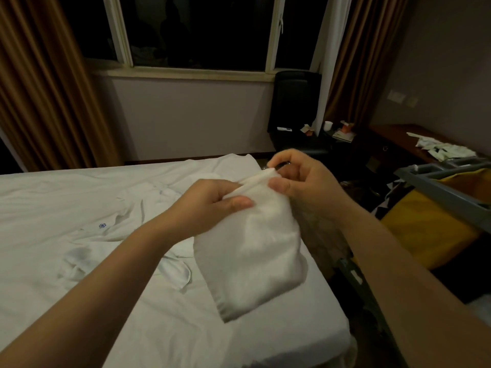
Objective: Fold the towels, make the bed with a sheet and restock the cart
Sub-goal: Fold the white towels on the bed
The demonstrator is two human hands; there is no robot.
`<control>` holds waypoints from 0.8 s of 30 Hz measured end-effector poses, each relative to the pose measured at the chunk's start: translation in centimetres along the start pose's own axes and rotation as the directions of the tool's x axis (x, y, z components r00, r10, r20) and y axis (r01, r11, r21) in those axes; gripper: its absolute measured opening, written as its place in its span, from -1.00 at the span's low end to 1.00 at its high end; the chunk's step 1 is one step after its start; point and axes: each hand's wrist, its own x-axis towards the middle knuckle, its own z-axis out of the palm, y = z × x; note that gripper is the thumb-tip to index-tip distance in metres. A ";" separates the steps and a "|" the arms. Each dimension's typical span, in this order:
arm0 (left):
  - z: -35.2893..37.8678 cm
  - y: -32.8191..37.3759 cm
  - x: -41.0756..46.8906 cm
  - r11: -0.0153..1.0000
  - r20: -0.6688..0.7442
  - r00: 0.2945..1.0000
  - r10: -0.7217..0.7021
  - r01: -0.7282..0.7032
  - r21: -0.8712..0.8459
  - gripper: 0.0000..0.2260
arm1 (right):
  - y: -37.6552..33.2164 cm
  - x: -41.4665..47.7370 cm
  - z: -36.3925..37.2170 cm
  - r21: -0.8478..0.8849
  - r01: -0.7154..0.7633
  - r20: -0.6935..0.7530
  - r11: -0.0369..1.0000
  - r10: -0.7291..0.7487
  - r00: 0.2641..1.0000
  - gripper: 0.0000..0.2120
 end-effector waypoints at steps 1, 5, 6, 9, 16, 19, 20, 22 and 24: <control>0.2 -0.3 -0.1 1.000 -0.043 0.999 0.005 -0.007 -0.027 -0.86 | 0.5 -0.1 0.2 0.041 -0.009 -0.003 0.999 0.009 1.000 -0.77; 1.1 -1.0 -0.6 0.989 -0.154 0.987 0.054 -0.073 -0.127 -0.77 | 1.7 -0.5 1.4 -0.070 -0.039 0.103 0.997 0.046 0.994 -0.75; 1.2 -1.1 -0.6 0.986 -0.174 0.983 0.053 -0.079 -0.147 -0.75 | 1.7 -0.6 1.7 -0.091 -0.039 0.102 0.995 0.049 0.994 -0.80; 1.4 -1.3 -0.8 0.978 -0.154 0.988 0.015 -0.046 -0.204 -0.78 | 1.3 -0.6 2.2 -0.192 -0.017 0.034 0.981 0.024 0.999 -0.88; 1.4 -1.4 -0.8 0.979 -0.204 0.978 -0.037 -0.005 -0.204 -0.90 | 0.2 -0.5 2.8 -0.374 0.088 0.088 0.923 -0.059 0.994 -0.83; 2.0 -1.6 -0.6 0.977 -0.325 0.946 -0.009 -0.061 -0.204 -0.96 | 0.9 -0.9 2.7 -0.199 0.042 -0.050 0.979 -0.054 0.997 -0.85; 2.0 -1.7 -0.6 0.973 -0.347 0.938 -0.025 -0.057 -0.225 -0.97 | 1.6 -1.2 2.7 -0.140 0.003 -0.135 0.990 -0.022 0.991 -0.84; 1.9 -2.0 -0.7 0.947 -0.381 0.920 -0.087 -0.043 -0.318 -0.90 | 3.0 -2.1 2.7 -0.086 -0.101 -0.283 0.991 0.073 0.956 -0.78; 1.6 -2.3 -1.0 0.907 -0.397 0.908 -0.132 -0.051 -0.418 -0.81 | 4.7 -3.0 2.9 -0.072 -0.220 -0.347 0.973 0.182 0.920 -0.70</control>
